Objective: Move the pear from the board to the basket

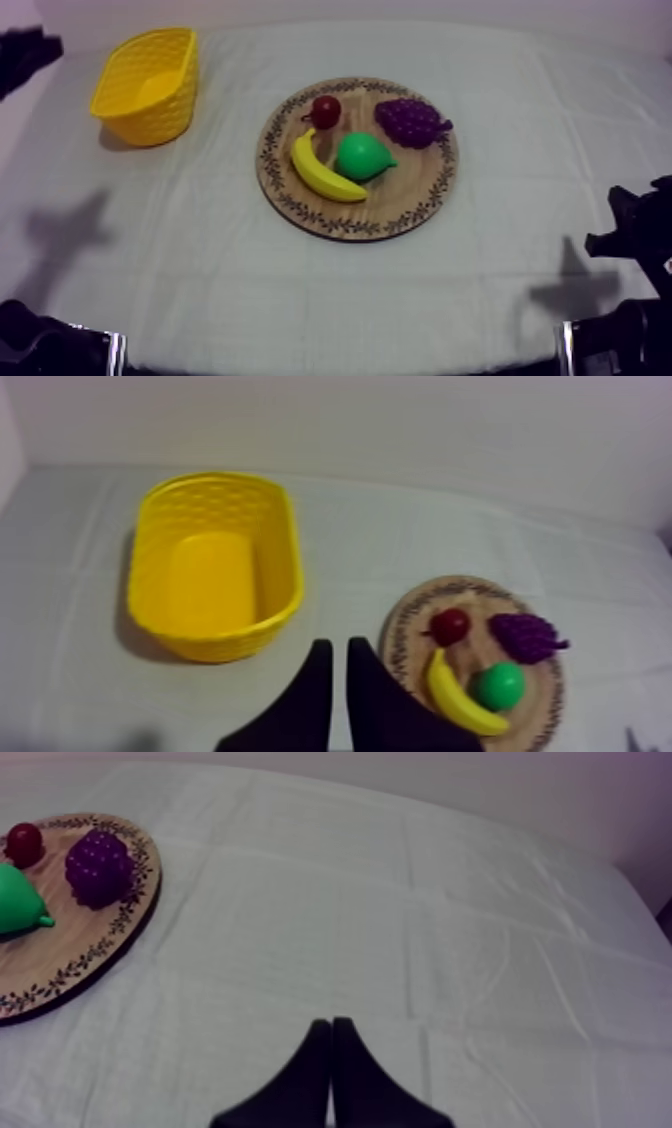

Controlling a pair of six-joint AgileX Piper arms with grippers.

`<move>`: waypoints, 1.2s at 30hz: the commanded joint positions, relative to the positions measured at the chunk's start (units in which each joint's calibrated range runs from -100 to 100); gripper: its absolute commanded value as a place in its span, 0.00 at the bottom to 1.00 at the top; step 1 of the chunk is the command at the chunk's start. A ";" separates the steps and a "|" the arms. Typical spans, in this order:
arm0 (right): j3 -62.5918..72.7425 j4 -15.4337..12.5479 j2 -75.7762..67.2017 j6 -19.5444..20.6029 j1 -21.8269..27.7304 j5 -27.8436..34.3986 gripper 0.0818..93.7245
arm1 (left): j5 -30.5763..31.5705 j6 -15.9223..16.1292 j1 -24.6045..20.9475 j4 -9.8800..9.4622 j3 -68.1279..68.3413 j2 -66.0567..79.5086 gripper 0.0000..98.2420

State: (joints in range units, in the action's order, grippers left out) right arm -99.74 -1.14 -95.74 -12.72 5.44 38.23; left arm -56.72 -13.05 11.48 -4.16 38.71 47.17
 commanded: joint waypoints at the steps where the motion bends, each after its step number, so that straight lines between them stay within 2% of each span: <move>1: -0.04 0.00 -0.02 0.02 0.00 0.00 0.00 | -2.46 -2.37 5.34 -0.52 -19.60 -12.17 0.04; 5: -0.04 0.00 -0.02 0.00 0.00 0.00 0.00 | -5.21 -3.24 9.47 -0.49 -30.67 -21.11 0.05; 8: -0.04 0.00 -0.02 0.00 0.00 0.00 0.00 | -6.80 -2.68 11.80 -0.05 -37.82 -27.54 0.05; 12: -0.04 0.00 -0.02 0.00 0.00 0.00 0.00 | -7.02 -0.78 13.71 1.39 -42.59 -35.68 0.08; 17: -0.04 0.00 -0.02 0.00 0.00 0.00 0.00 | -3.30 2.55 16.31 2.56 -42.41 -45.05 0.12; 23: -0.04 0.00 -0.02 0.00 0.00 0.00 0.00 | 1.80 5.34 19.73 1.32 -38.21 -53.55 0.13; 31: -0.04 0.00 -0.02 0.01 0.00 0.00 0.00 | 5.63 4.95 23.61 -0.57 -29.64 -57.54 0.14; 34: -0.04 0.00 -0.02 0.00 0.00 0.00 0.00 | 7.27 4.50 24.06 -0.64 -27.34 -57.63 0.21; 36: -0.04 0.00 -0.02 0.00 0.00 0.00 0.00 | 7.74 3.86 24.13 -0.76 -26.32 -57.56 0.37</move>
State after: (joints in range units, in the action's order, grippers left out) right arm -99.74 -1.14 -95.74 -12.72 5.44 38.21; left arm -49.11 -8.89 35.60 -4.89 11.91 -10.42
